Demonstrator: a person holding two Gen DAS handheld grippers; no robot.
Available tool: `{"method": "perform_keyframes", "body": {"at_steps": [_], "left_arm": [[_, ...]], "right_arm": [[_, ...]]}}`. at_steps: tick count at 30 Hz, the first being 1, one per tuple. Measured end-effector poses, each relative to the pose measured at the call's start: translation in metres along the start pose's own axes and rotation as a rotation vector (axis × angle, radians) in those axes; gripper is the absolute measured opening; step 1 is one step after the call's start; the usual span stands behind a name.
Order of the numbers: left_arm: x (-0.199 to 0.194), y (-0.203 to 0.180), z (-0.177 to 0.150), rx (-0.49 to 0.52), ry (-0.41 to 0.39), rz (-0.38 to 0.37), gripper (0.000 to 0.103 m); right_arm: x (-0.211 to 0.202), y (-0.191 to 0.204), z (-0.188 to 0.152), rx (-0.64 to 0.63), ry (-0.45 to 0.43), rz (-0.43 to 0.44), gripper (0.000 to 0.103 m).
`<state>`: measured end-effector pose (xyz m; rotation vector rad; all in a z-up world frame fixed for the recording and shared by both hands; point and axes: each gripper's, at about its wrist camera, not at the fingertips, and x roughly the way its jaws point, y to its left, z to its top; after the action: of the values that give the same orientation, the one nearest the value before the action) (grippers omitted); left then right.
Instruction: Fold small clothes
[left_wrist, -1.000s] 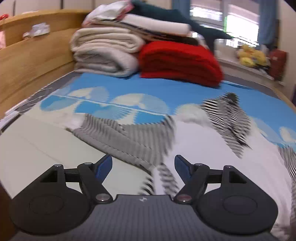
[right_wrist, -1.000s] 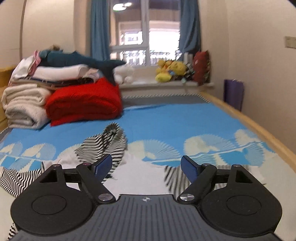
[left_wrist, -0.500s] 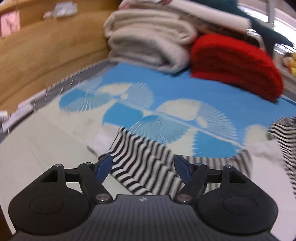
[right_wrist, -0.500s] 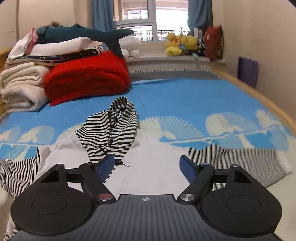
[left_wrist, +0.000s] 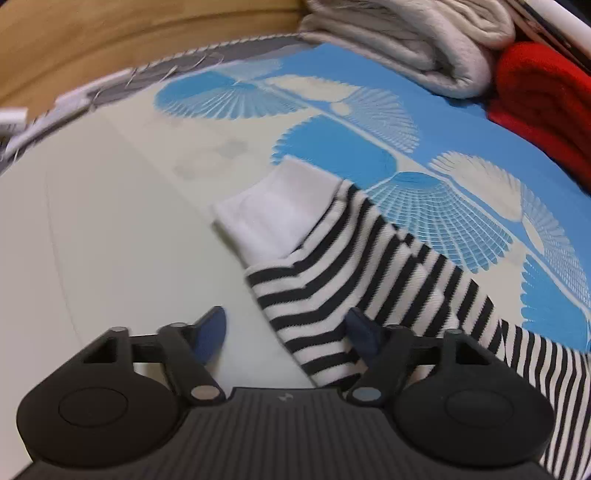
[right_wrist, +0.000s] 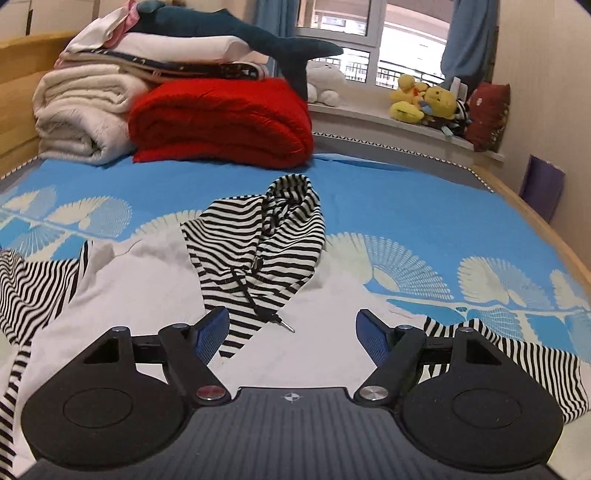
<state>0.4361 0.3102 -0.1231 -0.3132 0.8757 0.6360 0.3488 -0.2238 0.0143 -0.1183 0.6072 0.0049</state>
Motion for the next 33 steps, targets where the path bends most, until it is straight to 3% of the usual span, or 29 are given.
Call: {"method": "perform_keyframes", "body": {"at_steps": [1,2,3,6,8,12,16,18,21,23,28,31,32,33], "left_arm": [[-0.002,-0.004,0.001,0.022,-0.011,-0.027,0.028],[-0.004,-0.008,0.002,0.040,-0.014,-0.041,0.005],[-0.009,-0.012,0.003,0.054,-0.024,-0.035,0.005],[-0.032,-0.027,0.006,0.104,-0.099,-0.001,0.005],[-0.056,-0.041,0.010,0.118,-0.148,-0.023,0.005],[-0.120,-0.089,0.013,0.185,-0.260,-0.130,0.005],[-0.210,-0.163,-0.030,0.398,-0.358,-0.316,0.005],[-0.249,-0.196,-0.063,0.524,-0.336,-0.460,0.005],[-0.286,-0.231,-0.106,0.670,-0.153,-0.688,0.012],[-0.303,-0.241,-0.119,0.686,-0.074,-0.757,0.021],[-0.330,-0.231,-0.092,0.561,-0.065,-0.673,0.033],[-0.334,-0.214,-0.073,0.482,-0.126,-0.603,0.047],[-0.330,-0.205,-0.071,0.455,-0.143,-0.586,0.052],[-0.322,-0.197,-0.069,0.429,-0.153,-0.565,0.052]], "right_arm": [[0.002,0.001,-0.001,0.000,0.005,-0.002,0.077],[0.003,0.001,-0.001,0.004,0.011,-0.005,0.077],[0.004,0.001,-0.002,0.009,0.015,-0.009,0.077],[0.005,0.000,-0.002,0.018,0.014,-0.030,0.077],[0.002,-0.002,0.000,0.029,0.007,-0.036,0.077],[-0.005,-0.007,0.004,0.056,-0.003,-0.060,0.077],[-0.008,-0.017,0.005,0.098,0.017,-0.097,0.077],[-0.007,-0.023,0.005,0.122,0.033,-0.120,0.077],[-0.003,-0.039,0.005,0.181,0.058,-0.181,0.077],[-0.001,-0.052,0.004,0.234,0.071,-0.211,0.077],[0.000,-0.081,0.001,0.373,0.100,-0.258,0.077],[-0.003,-0.085,0.002,0.399,0.089,-0.238,0.077],[-0.003,-0.083,0.002,0.397,0.081,-0.228,0.071],[-0.003,-0.082,0.003,0.395,0.076,-0.212,0.058]]}}
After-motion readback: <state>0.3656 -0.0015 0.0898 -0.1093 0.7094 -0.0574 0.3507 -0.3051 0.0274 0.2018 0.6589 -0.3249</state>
